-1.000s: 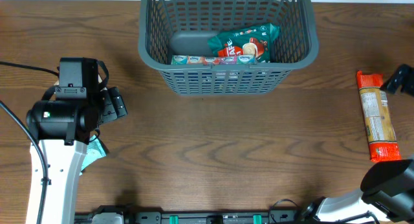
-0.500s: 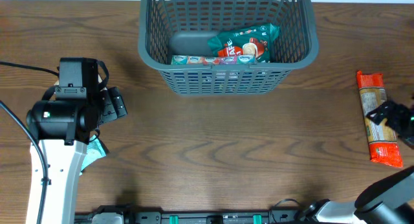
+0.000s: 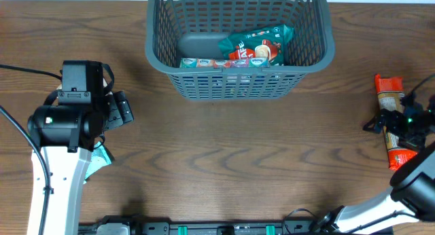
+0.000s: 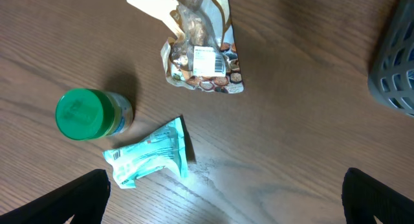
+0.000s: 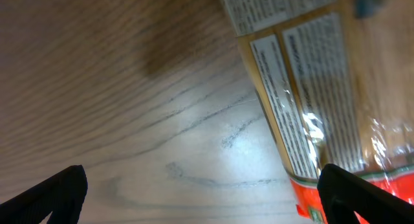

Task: Pack container
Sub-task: 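Close the right gripper on the spaghetti pack, then lift the spaghetti pack with the right gripper over the basket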

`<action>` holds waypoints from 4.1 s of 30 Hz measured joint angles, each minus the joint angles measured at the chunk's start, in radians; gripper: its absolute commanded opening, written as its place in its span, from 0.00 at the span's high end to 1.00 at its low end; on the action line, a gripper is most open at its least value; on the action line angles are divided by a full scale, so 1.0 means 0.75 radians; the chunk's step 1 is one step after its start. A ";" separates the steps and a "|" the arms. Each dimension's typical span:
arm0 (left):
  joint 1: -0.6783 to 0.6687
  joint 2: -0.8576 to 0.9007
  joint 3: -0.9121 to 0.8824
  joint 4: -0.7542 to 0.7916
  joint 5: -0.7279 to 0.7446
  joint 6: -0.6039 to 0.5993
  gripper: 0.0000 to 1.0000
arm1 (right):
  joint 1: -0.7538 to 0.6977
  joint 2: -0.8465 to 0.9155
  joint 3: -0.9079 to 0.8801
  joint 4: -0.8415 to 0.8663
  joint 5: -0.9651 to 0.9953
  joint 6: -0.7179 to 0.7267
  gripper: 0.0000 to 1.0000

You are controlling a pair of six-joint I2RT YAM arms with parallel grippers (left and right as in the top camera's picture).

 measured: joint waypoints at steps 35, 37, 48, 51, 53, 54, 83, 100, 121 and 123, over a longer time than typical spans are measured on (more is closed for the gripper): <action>0.000 0.000 0.000 0.001 -0.001 0.000 0.01 | 0.055 0.248 0.432 -0.074 0.301 -0.144 0.06; 0.000 0.000 0.000 0.000 0.000 0.000 0.02 | 0.044 0.277 0.432 -0.071 0.291 -0.145 0.07; 0.000 0.000 0.000 0.000 0.000 0.000 0.02 | 0.022 0.354 0.432 -0.004 0.271 -0.149 0.07; 0.000 0.000 0.000 0.001 0.000 0.000 0.01 | 0.021 0.354 0.432 0.017 0.271 -0.149 0.07; 0.000 0.000 0.000 0.000 0.000 0.000 0.02 | 0.017 0.354 0.432 0.030 0.270 -0.150 0.07; 0.000 0.000 0.000 0.000 0.000 0.000 0.02 | 0.015 0.354 0.432 0.034 0.270 -0.150 0.07; 0.000 0.000 0.000 0.001 -0.001 0.000 0.01 | -0.010 0.448 0.491 0.020 0.166 -0.154 0.99; 0.000 0.000 0.000 0.000 0.000 0.001 0.02 | 0.334 0.219 0.569 0.022 0.085 -0.037 0.99; 0.000 0.000 0.000 0.001 0.000 0.000 0.02 | 1.246 -0.250 1.356 0.019 -0.115 -0.251 0.99; 0.000 0.000 0.000 0.000 0.000 0.000 0.02 | 1.326 -0.230 1.356 0.032 -0.126 -0.291 0.99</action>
